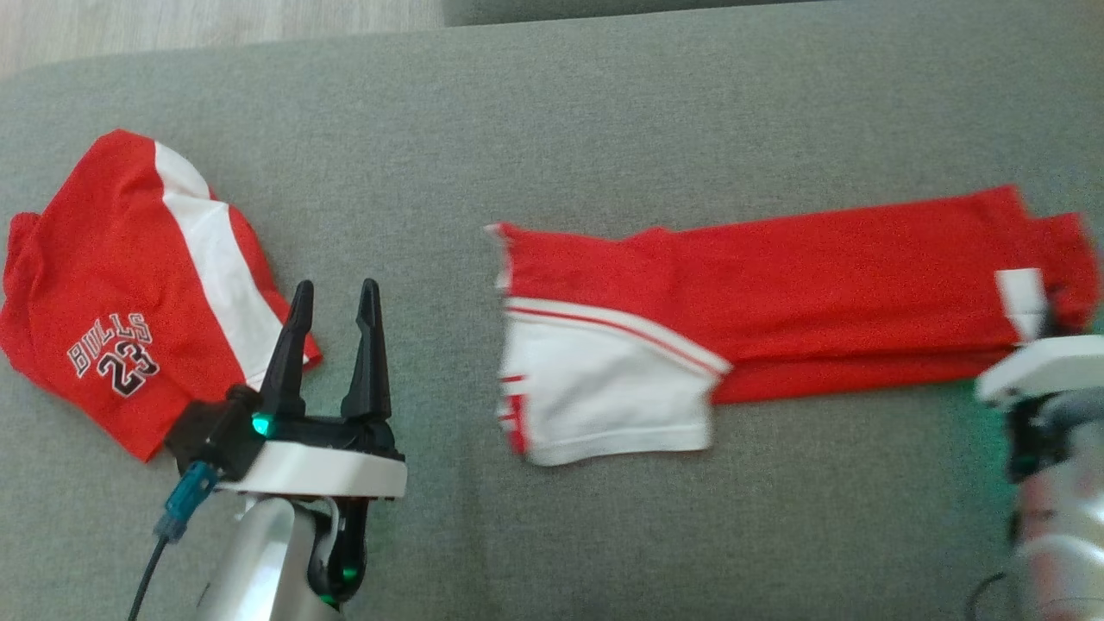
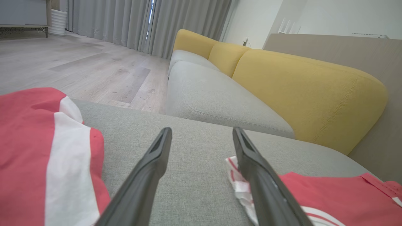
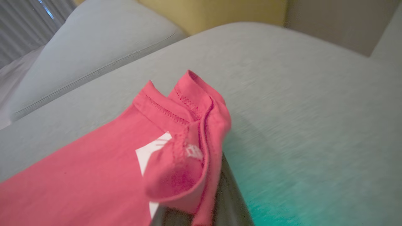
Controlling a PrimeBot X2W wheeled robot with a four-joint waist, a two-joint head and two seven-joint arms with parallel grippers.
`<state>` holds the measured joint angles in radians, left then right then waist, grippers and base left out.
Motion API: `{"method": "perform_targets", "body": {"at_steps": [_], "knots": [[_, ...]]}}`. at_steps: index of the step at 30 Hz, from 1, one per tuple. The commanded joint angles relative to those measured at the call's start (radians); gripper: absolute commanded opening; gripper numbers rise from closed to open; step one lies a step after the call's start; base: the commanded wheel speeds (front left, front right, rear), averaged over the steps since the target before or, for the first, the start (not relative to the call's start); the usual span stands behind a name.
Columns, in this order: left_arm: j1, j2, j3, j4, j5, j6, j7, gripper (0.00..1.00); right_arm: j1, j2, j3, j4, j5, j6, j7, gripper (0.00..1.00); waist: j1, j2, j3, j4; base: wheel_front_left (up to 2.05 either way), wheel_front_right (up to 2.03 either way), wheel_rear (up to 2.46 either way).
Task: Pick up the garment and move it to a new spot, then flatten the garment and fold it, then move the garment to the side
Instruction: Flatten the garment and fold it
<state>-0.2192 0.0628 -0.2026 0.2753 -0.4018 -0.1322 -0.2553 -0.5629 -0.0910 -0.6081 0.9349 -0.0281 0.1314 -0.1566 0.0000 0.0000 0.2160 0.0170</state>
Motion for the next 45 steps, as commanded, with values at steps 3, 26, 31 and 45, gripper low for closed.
{"method": "perform_targets", "body": {"at_steps": [3,26,31,45], "knots": [[-0.026,0.018,0.021,-0.033,0.001,0.002,-0.006,1.00,-0.010,-0.047,-0.040,-0.058,-0.031,-0.001,0.006,0.00,0.0000,0.0000,-0.009,-0.004,0.00,0.00,0.00],[0.036,0.002,0.019,-0.026,-0.007,0.002,-0.006,1.00,0.013,0.040,0.338,-0.177,0.178,-0.001,0.045,0.00,0.0000,0.0000,-0.160,0.028,0.00,0.00,0.00],[0.046,0.003,0.016,-0.026,-0.003,0.002,-0.006,1.00,0.055,0.041,0.518,-0.199,0.308,-0.001,0.047,0.00,0.0000,0.0000,-0.182,0.053,0.00,0.00,0.00],[0.068,-0.002,0.014,-0.022,-0.002,0.002,-0.006,1.00,0.155,0.041,0.866,-0.259,0.520,-0.001,0.047,0.00,0.0000,0.0000,-0.214,0.116,0.00,0.00,0.00]]}}
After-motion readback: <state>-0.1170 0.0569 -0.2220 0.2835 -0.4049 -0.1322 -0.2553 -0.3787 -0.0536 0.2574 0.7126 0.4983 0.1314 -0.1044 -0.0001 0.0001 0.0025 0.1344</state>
